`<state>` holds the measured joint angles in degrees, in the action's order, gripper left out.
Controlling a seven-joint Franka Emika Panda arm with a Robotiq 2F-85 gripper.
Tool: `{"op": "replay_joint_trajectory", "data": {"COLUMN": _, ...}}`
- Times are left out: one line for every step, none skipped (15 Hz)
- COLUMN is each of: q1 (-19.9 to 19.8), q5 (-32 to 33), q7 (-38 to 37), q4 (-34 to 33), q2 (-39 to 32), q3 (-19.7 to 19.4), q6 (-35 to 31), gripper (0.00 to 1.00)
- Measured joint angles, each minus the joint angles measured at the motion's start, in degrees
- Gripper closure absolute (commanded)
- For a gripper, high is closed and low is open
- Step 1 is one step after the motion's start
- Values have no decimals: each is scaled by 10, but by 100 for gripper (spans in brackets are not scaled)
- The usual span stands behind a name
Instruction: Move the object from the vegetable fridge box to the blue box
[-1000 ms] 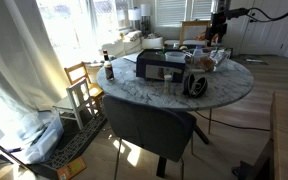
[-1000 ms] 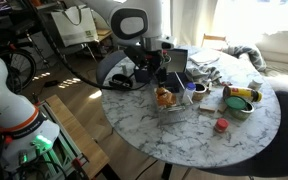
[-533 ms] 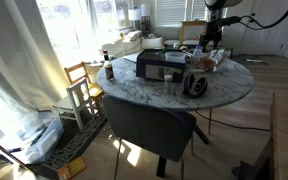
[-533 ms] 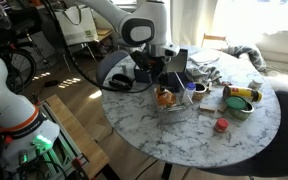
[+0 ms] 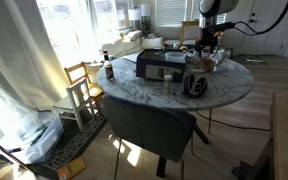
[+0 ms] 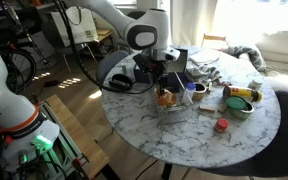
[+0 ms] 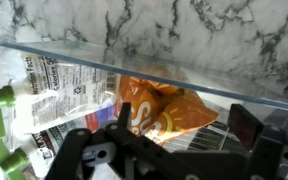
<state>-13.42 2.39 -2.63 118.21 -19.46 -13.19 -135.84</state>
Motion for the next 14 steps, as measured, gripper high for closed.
{"op": "replay_joint_trajectory", "data": {"q1": 0, "q5": 0, "q7": -5, "q4": -2, "q2": -4, "q3": 1, "q6": 0, "gripper": 25}}
{"op": "replay_joint_trajectory", "data": {"q1": 1, "q5": -1, "q7": -11, "q4": -5, "q2": -7, "q3": 1, "q6": 0, "gripper": 24}}
{"op": "replay_joint_trajectory", "data": {"q1": 1, "q5": -1, "q7": -16, "q4": -8, "q2": -10, "q3": 2, "q6": 0, "gripper": 33}}
{"op": "replay_joint_trajectory", "data": {"q1": 2, "q5": -1, "q7": -20, "q4": -10, "q2": -13, "q3": 2, "q6": 0, "gripper": 35}}
{"op": "replay_joint_trajectory", "data": {"q1": 2, "q5": -1, "q7": -24, "q4": -12, "q2": -15, "q3": 2, "q6": 0, "gripper": 39}}
{"op": "replay_joint_trajectory", "data": {"q1": 3, "q5": -1, "q7": -29, "q4": -13, "q2": -17, "q3": 3, "q6": 0, "gripper": 34}}
{"op": "replay_joint_trajectory", "data": {"q1": 3, "q5": -2, "q7": -33, "q4": -14, "q2": -18, "q3": 4, "q6": 0, "gripper": 34}}
{"op": "replay_joint_trajectory", "data": {"q1": 3, "q5": -3, "q7": -35, "q4": -15, "q2": -19, "q3": 4, "q6": 0, "gripper": 33}}
{"op": "replay_joint_trajectory", "data": {"q1": 4, "q5": -6, "q7": -37, "q4": -16, "q2": -20, "q3": 5, "q6": 0, "gripper": 35}}
{"op": "replay_joint_trajectory", "data": {"q1": 4, "q5": -9, "q7": -38, "q4": -17, "q2": -21, "q3": 6, "q6": 0, "gripper": 38}}
{"op": "replay_joint_trajectory", "data": {"q1": 4, "q5": -11, "q7": -40, "q4": -18, "q2": -22, "q3": 6, "q6": 0, "gripper": 49}}
{"op": "replay_joint_trajectory", "data": {"q1": 4, "q5": -13, "q7": -41, "q4": -19, "q2": -23, "q3": 6, "q6": 0, "gripper": 63}}
{"op": "replay_joint_trajectory", "data": {"q1": 5, "q5": -14, "q7": -42, "q4": -21, "q2": -24, "q3": 6, "q6": 0, "gripper": 71}}
{"op": "replay_joint_trajectory", "data": {"q1": 5, "q5": -15, "q7": -43, "q4": -22, "q2": -25, "q3": 7, "q6": 0, "gripper": 81}}
